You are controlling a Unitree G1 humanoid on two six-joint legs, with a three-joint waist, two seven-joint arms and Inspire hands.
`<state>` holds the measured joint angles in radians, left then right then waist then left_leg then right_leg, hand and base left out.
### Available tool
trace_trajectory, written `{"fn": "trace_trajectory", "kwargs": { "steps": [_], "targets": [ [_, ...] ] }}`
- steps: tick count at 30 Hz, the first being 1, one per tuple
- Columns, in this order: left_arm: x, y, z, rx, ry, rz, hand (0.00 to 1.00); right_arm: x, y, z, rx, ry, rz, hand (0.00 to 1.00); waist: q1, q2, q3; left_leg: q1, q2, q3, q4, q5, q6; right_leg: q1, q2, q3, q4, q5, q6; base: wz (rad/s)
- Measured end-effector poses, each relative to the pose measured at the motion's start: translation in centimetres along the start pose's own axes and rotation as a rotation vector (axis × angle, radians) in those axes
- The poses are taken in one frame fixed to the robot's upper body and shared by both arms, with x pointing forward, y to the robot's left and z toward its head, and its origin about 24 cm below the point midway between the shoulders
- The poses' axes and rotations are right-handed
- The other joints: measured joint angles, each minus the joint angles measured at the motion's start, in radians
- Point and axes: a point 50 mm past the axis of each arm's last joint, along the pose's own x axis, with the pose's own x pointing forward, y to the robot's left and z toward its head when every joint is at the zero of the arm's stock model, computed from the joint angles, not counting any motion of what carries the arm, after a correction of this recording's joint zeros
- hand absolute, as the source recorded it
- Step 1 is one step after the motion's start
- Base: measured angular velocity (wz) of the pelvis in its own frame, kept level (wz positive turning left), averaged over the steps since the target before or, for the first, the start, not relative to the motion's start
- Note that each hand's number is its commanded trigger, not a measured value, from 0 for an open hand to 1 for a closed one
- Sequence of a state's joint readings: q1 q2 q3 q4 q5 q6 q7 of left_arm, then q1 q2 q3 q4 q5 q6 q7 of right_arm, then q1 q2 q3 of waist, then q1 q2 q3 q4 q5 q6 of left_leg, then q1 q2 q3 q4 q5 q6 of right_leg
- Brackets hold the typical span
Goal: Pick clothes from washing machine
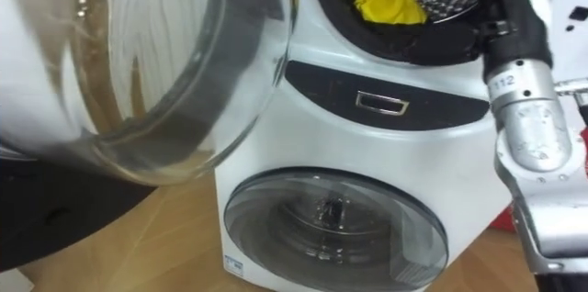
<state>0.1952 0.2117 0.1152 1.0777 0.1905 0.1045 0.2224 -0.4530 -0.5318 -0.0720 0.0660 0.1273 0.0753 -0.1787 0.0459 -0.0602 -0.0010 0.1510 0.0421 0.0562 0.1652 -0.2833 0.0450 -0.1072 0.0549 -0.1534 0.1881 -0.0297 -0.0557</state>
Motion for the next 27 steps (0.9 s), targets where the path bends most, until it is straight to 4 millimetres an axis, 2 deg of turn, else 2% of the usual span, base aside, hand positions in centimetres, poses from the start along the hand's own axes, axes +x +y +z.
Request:
{"fn": "trace_trajectory", "kwargs": {
  "steps": [6,8,11,12,14,18,22,24,27],
  "targets": [
    [0.0,0.0,-0.4,0.003,0.015,0.0,0.0,0.1,-0.6,-1.0,0.028,0.05,-0.008,0.0,-0.003,-0.021,-0.0132,0.003,0.002,-0.002,-0.004,-0.003,-0.005,0.002,0.008,-0.001,0.0,0.001,-0.002,0.0],
    [-0.1,0.0,-0.7,0.006,0.023,0.0,0.0,0.1,-0.6,-1.2,0.051,0.063,-0.008,0.0,-0.005,-0.026,-0.0116,0.005,0.002,-0.004,-0.004,-0.003,-0.005,0.005,0.007,-0.003,0.0,0.001,-0.002,0.0],
    [-0.2,0.0,-1.2,0.01,0.037,0.0,0.0,0.5,-0.7,-1.5,0.084,0.08,-0.011,0.0,-0.009,-0.033,-0.0045,0.011,0.002,-0.005,-0.006,-0.003,-0.004,0.013,-0.001,-0.015,-0.001,0.001,-0.002,0.01],
    [-0.2,0.1,-1.1,0.009,0.033,0.002,0.0,0.9,-0.8,-1.6,0.096,0.088,-0.009,0.0,-0.013,-0.039,0.0014,0.011,0.001,-0.007,-0.011,-0.003,-0.004,0.013,-0.002,-0.017,0.0,0.001,-0.002,0.06],
    [-0.2,0.3,-1.0,0.01,0.027,0.003,0.0,1.1,-0.8,-1.7,0.082,0.096,0.011,0.0,-0.013,-0.048,0.0037,0.009,0.001,-0.01,-0.013,-0.003,-0.005,0.013,-0.002,-0.016,0.0,0.002,-0.002,0.05],
    [-0.1,0.5,-1.3,0.017,0.052,-0.005,0.0,1.9,-0.6,-2.3,0.067,0.141,0.071,0.0,-0.016,-0.062,-0.005,0.01,0.001,-0.01,-0.013,-0.004,-0.006,0.013,-0.001,-0.015,0.0,0.002,-0.002,0.0],
    [-0.2,0.6,-1.2,0.016,0.048,-0.006,0.0,2.6,-0.4,-2.5,0.043,0.169,0.122,0.0,-0.01,-0.063,-0.006,0.016,0.0,-0.008,-0.012,-0.003,-0.005,0.018,-0.001,-0.014,0.0,0.002,-0.002,0.0],
    [-0.1,0.8,-1.2,0.021,0.055,-0.012,0.0,3.5,0.5,-2.2,0.015,0.186,0.172,0.0,-0.01,-0.064,-0.0059,0.016,0.001,-0.006,-0.012,-0.003,-0.005,0.017,-0.001,-0.015,0.001,0.003,-0.002,0.0],
    [-0.1,0.8,-1.4,0.023,0.06,-0.024,0.0,4.2,0.8,-1.7,-0.024,0.183,0.199,0.0,0.004,-0.065,-0.0056,0.016,0.004,-0.011,-0.014,-0.003,-0.006,0.018,0.0,-0.02,-0.001,0.002,-0.003,0.0]
  ]
}}
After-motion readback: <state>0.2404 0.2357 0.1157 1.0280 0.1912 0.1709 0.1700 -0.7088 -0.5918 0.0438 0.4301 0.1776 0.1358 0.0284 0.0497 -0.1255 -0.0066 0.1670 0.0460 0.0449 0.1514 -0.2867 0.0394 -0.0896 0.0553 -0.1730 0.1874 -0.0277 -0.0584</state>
